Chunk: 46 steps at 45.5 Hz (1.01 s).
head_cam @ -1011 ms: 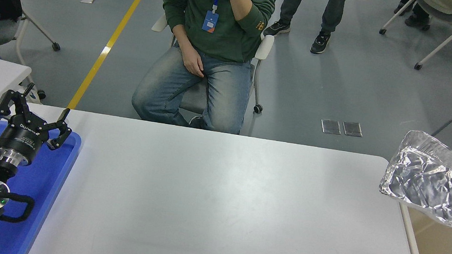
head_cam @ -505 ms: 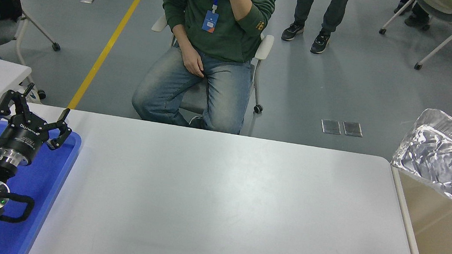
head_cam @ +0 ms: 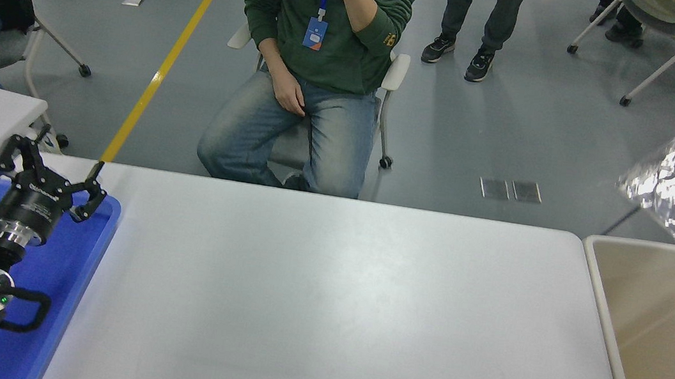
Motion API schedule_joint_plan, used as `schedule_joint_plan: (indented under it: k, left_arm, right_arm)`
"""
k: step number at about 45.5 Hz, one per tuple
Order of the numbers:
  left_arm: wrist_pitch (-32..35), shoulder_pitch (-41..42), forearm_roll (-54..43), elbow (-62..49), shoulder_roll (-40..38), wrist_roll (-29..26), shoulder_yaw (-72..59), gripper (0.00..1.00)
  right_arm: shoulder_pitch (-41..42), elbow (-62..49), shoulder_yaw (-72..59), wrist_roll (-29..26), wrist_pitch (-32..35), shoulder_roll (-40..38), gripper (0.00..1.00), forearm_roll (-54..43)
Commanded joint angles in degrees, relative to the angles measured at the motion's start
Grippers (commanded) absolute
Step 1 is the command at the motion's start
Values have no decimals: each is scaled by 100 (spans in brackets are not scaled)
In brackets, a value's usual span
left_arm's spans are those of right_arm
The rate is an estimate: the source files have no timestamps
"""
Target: Clean the table surface
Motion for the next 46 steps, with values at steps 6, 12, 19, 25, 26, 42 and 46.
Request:
schedule_joint_plan:
  k: [6, 12, 19, 25, 26, 42, 46]
  left_arm:
    - [0, 1, 0, 1, 0, 0, 0, 100]
    - [0, 1, 0, 1, 0, 0, 0, 100]
    - [0, 1, 0, 1, 0, 0, 0, 100]
    - [0, 1, 0, 1, 0, 0, 0, 100]
    - [0, 1, 0, 1, 0, 0, 0, 100]
    - [0, 1, 0, 1, 0, 0, 0, 100]
    - [0, 1, 0, 1, 0, 0, 0, 100]
  right_arm:
    - [-1757, -2091, 628, 21, -1571, 1865, 0, 1091]
    - [-2302, -3180, 892, 21, -1642, 2550, 0, 1135]
    - [-2821, -4736, 1278, 21, -1642, 3420, 0, 1135]
    - [-2980, -5853, 1516, 21, -1624, 4237, 0, 1135]
    - [-2980, -5993, 1533, 21, -1624, 4352, 0, 1135]
    - [-3191, -6338, 1736, 21, -1536, 4889, 0, 1302]
    - [-3252, -6337, 1736, 21, -1484, 4889, 0, 1310]
